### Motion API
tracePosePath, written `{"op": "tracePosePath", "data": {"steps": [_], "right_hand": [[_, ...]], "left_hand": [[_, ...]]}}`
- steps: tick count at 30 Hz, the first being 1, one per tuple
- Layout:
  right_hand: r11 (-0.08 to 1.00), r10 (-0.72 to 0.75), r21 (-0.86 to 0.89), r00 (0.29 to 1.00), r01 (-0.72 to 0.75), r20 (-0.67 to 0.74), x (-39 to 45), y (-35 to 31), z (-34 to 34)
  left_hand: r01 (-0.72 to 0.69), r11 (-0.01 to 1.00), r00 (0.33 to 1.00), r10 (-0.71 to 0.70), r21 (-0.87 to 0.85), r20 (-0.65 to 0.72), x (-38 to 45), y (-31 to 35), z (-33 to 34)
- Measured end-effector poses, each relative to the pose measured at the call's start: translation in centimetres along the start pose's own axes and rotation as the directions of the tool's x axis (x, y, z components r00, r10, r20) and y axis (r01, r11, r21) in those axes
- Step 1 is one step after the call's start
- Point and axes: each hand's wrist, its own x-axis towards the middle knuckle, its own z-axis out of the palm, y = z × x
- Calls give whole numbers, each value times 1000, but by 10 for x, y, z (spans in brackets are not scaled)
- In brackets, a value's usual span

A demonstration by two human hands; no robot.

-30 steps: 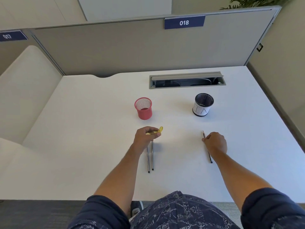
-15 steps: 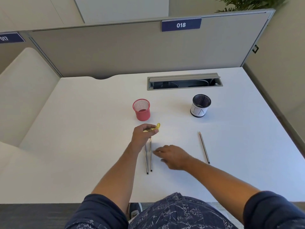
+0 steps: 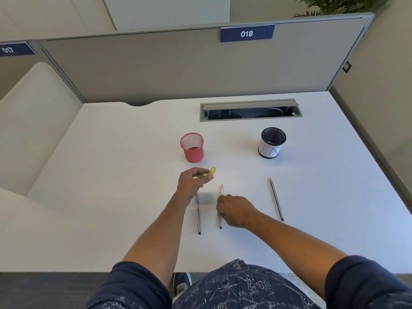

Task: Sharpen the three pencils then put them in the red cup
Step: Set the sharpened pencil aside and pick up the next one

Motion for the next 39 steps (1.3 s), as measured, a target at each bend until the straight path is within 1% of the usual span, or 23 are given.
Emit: {"op": "tracePosePath", "data": {"steps": [4, 8, 10, 13, 15, 16, 18, 19, 20, 21, 23, 26, 30, 33, 39], "right_hand": [[978, 205, 39, 979, -204, -4, -8, 9, -6], [912, 387, 169, 921, -374, -49, -16, 17, -4], [877, 447, 225, 892, -424, -61, -19, 20, -4], [847, 484, 281, 873, -452, -53, -19, 25, -3], [784, 532, 406, 845, -470, -48, -18, 29, -3], [722, 566, 502, 824, -477, -32, -17, 31, -5], [557, 615, 704, 789, -440, 7, -14, 34, -12], [493, 628, 776, 778, -392, -6, -13, 36, -16], [466, 635, 819, 771, -334, -47, -13, 38, -21], [467, 632, 839, 769, -279, -97, -12, 39, -26], [489, 594, 853, 786, -183, -172, -13, 39, -34], [500, 542, 860, 811, -101, -220, -12, 40, -38], [491, 521, 867, 826, -84, -216, -8, 41, -40], [522, 508, 848, 833, -93, -221, -7, 46, -42], [569, 460, 820, 851, -62, -255, -6, 50, -44]], "left_hand": [[2, 1000, 1000, -2, 5, 4, -1, 0, -1], [7, 1000, 1000, -7, 9, 7, -2, -1, -3], [12, 1000, 1000, -12, 11, 7, -3, -1, -4], [20, 1000, 1000, -20, 10, 4, -5, -1, -3], [24, 1000, 1000, -24, 8, 4, -7, -2, -3], [24, 1000, 1000, -24, 7, 5, -7, -2, -3], [23, 1000, 1000, -24, 5, 9, -8, -2, -3], [24, 1000, 1000, -24, 2, 11, -8, -2, -3], [24, 1000, 1000, -24, 1, 10, -8, -1, -3], [22, 1000, 1000, -22, 3, 6, -9, -1, -2], [22, 1000, 1000, -22, 7, -1, -10, 1, -2], [41, 999, 999, -41, -4, 14, -13, 5, 0], [74, 997, 996, -75, 23, 40, -13, 4, 1], [91, 995, 993, -93, 37, 70, -13, 4, 0], [91, 992, 987, -101, 87, 124, -13, 8, 3]]}}
